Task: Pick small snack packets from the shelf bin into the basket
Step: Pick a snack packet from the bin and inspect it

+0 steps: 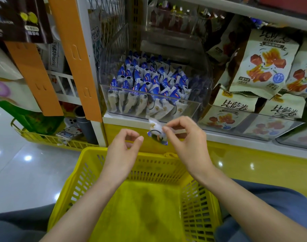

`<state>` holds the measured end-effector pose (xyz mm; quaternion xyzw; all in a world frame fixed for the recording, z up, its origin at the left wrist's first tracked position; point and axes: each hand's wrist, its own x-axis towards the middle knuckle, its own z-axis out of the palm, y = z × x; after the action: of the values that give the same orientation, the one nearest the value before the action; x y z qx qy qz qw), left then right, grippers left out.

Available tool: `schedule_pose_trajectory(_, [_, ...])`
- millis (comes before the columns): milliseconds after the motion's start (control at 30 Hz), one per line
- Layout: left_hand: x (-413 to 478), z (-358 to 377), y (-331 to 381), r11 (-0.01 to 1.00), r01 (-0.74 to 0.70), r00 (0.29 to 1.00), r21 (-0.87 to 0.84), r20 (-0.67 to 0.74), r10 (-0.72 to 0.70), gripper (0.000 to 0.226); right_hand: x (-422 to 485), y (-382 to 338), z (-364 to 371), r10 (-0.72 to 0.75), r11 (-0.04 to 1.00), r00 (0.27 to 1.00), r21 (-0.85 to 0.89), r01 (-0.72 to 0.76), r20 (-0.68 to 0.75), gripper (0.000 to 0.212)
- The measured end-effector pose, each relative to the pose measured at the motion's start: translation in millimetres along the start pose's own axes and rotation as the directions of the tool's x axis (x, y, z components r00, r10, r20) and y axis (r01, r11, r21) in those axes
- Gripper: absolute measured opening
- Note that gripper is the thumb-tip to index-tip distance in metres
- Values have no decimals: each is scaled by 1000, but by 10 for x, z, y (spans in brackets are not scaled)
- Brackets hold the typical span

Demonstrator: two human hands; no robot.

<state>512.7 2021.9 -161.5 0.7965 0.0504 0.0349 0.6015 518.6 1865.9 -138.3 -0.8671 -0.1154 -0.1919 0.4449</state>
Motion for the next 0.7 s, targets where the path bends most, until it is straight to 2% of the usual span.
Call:
schedule_pose_trajectory(67, [-5,8,30,981,137,988,-137,84,-127,21,16,2,-17,-30,999,999,41,31,-15,7])
schedule_pose_trajectory(133, [-3,1,91,889,335,935,-313,224,-273,36,-18,-7,3,-125,992,991,36,123,53,4])
schedule_pose_trajectory(167, [-6,-14,108,841,387,914,-379,275,-298,40,-50,-8,23,-193,981,975,-7,194,107,3])
schedule_pose_trajectory(267, [-17,-28,113,815,357,926,-456,287,-245,32,-110,-3,56,-368,893,893,-166,417,260,7])
schedule_pose_trajectory(333, [-26,-19,117,824,296,953,-483,203,-223,21,-107,1,52,-404,869,864,-170,466,301,14])
schedule_pose_trajectory(367, [-28,-15,118,829,264,964,-493,164,-209,18,-108,-9,56,-381,885,875,-157,439,300,17])
schedule_pose_trajectory(400, [-29,-13,122,843,229,973,-487,128,-190,16,-115,-26,68,-317,923,907,-130,362,278,20])
schedule_pose_trajectory(467, [-25,-18,115,891,159,987,-425,73,-141,15,-121,-59,96,-80,997,978,-8,83,193,24])
schedule_pose_trajectory(533, [-33,-11,120,912,121,992,-391,73,-100,14,-93,-81,107,205,958,962,166,-235,180,24])
schedule_pose_trajectory(567, [-43,-4,125,908,119,992,-401,87,-91,13,-69,-88,103,316,886,919,272,-375,238,24])
schedule_pose_trajectory(633, [-55,11,122,903,124,990,-412,116,-83,14,-34,-82,91,416,646,811,495,-582,411,30])
schedule_pose_trajectory(667, [-57,15,126,907,121,989,-403,130,-74,16,-25,-82,75,420,530,775,566,-632,472,33])
schedule_pose_trajectory(700, [-54,16,123,911,117,988,-395,142,-65,19,-21,-87,57,408,469,760,599,-649,505,35])
